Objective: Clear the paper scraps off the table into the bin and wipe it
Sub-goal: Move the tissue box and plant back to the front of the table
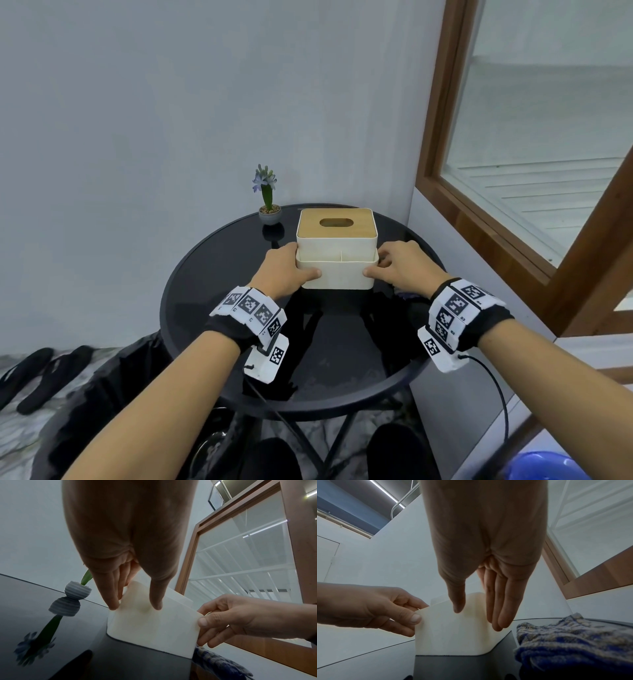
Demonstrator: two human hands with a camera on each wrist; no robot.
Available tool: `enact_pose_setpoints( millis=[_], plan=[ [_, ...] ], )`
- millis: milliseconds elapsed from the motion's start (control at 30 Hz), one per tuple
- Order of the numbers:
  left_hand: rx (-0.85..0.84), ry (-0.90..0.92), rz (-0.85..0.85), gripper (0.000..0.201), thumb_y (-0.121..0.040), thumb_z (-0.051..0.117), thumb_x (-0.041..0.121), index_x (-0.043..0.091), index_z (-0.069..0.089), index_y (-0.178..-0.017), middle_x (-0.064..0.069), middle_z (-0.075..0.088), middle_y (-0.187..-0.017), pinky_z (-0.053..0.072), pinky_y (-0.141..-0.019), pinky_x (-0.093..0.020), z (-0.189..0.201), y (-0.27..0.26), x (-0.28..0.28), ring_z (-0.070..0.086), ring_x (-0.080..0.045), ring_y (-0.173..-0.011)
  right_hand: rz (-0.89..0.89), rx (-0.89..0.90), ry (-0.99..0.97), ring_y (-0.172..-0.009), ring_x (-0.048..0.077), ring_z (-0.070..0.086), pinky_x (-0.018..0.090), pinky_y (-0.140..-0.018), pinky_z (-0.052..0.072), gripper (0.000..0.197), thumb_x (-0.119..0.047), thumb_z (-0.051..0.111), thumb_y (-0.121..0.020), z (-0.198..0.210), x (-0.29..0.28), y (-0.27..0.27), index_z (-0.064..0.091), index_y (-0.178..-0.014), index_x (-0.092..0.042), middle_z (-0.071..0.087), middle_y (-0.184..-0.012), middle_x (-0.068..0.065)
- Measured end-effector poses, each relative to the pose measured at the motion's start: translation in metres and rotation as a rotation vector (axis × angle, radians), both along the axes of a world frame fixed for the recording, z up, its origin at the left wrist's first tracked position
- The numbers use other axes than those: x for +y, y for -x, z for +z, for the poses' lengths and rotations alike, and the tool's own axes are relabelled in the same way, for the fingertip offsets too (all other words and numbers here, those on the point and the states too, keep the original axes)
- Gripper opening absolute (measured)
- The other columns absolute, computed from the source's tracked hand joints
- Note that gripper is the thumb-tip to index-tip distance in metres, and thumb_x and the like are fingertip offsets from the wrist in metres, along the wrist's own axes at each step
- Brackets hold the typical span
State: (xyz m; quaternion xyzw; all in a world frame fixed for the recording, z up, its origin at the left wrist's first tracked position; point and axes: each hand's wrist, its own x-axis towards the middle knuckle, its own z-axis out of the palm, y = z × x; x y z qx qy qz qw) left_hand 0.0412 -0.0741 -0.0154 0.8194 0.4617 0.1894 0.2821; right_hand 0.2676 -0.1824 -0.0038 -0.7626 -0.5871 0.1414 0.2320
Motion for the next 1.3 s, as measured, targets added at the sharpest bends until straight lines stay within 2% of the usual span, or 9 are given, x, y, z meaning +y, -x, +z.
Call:
enact_pose_setpoints(
  millis=[133, 200, 300, 367, 500, 567, 667, 1033, 1300],
  plan=[
    [-0.064, 0.033, 0.028, 0.065, -0.077, 0.076, 0.041, 0.018, 0.051, -0.132, 0.0, 0.062, -0.123, 0.051, -0.095, -0.036, 0.002, -0.001, 0.003, 0.061, -0.018, -0.109, -0.012, 0.037, 0.002, -0.096, 0.02, 0.061, 0.045, -0.087, 0.053, 0.058, -0.052, 0.07, -0.076, 0.0, 0.0, 0.001, 0.054, -0.12, -0.018, 0.067, -0.104, 0.004],
    [-0.066, 0.036, 0.026, 0.066, -0.076, 0.077, 0.041, 0.017, 0.052, -0.133, 0.0, 0.063, -0.123, 0.052, -0.096, -0.038, 0.003, 0.0, 0.004, 0.062, -0.017, -0.107, -0.005, 0.053, 0.008, -0.1, 0.02, 0.059, 0.047, -0.089, 0.052, 0.072, -0.063, 0.067, -0.068, 0.001, 0.001, 0.002, 0.05, -0.125, -0.022, 0.065, -0.108, 0.003],
    [-0.05, 0.029, 0.017, 0.067, -0.075, 0.077, 0.042, 0.018, 0.053, -0.132, 0.001, 0.065, -0.121, 0.051, -0.094, -0.034, 0.004, 0.001, 0.006, 0.063, -0.016, -0.104, -0.008, 0.075, 0.007, -0.097, 0.02, 0.061, 0.046, -0.089, 0.053, 0.09, -0.077, 0.059, -0.053, -0.003, 0.005, 0.001, 0.046, -0.127, -0.027, 0.061, -0.115, 0.004],
    [-0.049, 0.03, 0.014, 0.064, -0.076, 0.077, 0.04, 0.018, 0.054, -0.131, 0.001, 0.066, -0.119, 0.05, -0.092, -0.031, 0.003, 0.001, 0.006, 0.063, -0.015, -0.104, -0.007, 0.084, 0.017, -0.098, 0.021, 0.061, 0.046, -0.089, 0.053, 0.087, -0.073, 0.063, -0.057, -0.004, 0.006, 0.001, 0.046, -0.127, -0.026, 0.059, -0.118, 0.005],
    [-0.062, 0.035, 0.011, 0.057, -0.078, 0.076, 0.035, 0.017, 0.056, -0.128, 0.0, 0.068, -0.117, 0.05, -0.088, -0.028, 0.003, 0.0, 0.005, 0.064, -0.015, -0.102, 0.001, 0.109, 0.009, -0.102, 0.022, 0.06, 0.041, -0.092, 0.052, 0.066, -0.048, 0.075, -0.073, 0.0, 0.009, 0.003, 0.048, -0.126, -0.02, 0.061, -0.12, 0.006],
    [-0.065, 0.033, 0.016, 0.057, -0.079, 0.076, 0.033, 0.016, 0.055, -0.129, -0.001, 0.067, -0.117, 0.048, -0.084, -0.025, 0.003, -0.001, 0.003, 0.064, -0.016, -0.102, 0.007, 0.121, 0.006, -0.104, 0.022, 0.06, 0.043, -0.093, 0.051, 0.062, -0.041, 0.076, -0.075, 0.001, 0.01, 0.0, 0.05, -0.126, -0.018, 0.062, -0.12, 0.005],
    [-0.043, 0.009, 0.036, 0.056, -0.082, 0.075, 0.032, 0.014, 0.054, -0.13, -0.004, 0.067, -0.116, 0.045, -0.082, -0.025, 0.002, -0.006, 0.001, 0.064, -0.018, -0.102, 0.013, 0.108, 0.002, -0.102, 0.022, 0.061, 0.048, -0.093, 0.05, 0.063, -0.042, 0.077, -0.072, 0.003, 0.013, -0.006, 0.052, -0.126, -0.02, 0.064, -0.117, 0.004],
    [-0.003, -0.01, 0.066, 0.052, -0.084, 0.073, 0.031, 0.013, 0.054, -0.129, -0.006, 0.067, -0.112, 0.043, -0.081, -0.026, 0.001, -0.012, 0.002, 0.062, -0.019, -0.1, 0.046, 0.149, 0.006, -0.1, 0.019, 0.062, 0.038, -0.092, 0.051, 0.061, -0.031, 0.077, -0.078, 0.009, 0.019, -0.011, 0.051, -0.13, -0.016, 0.065, -0.12, 0.005],
    [-0.002, 0.006, 0.047, 0.057, -0.084, 0.073, 0.03, 0.014, 0.05, -0.133, -0.005, 0.067, -0.116, 0.045, -0.084, -0.026, 0.0, -0.01, 0.003, 0.062, -0.019, -0.104, 0.038, 0.166, 0.027, -0.107, 0.02, 0.06, 0.042, -0.096, 0.05, 0.06, -0.033, 0.075, -0.08, 0.005, 0.017, -0.012, 0.049, -0.132, -0.018, 0.062, -0.126, 0.006]
  ],
)
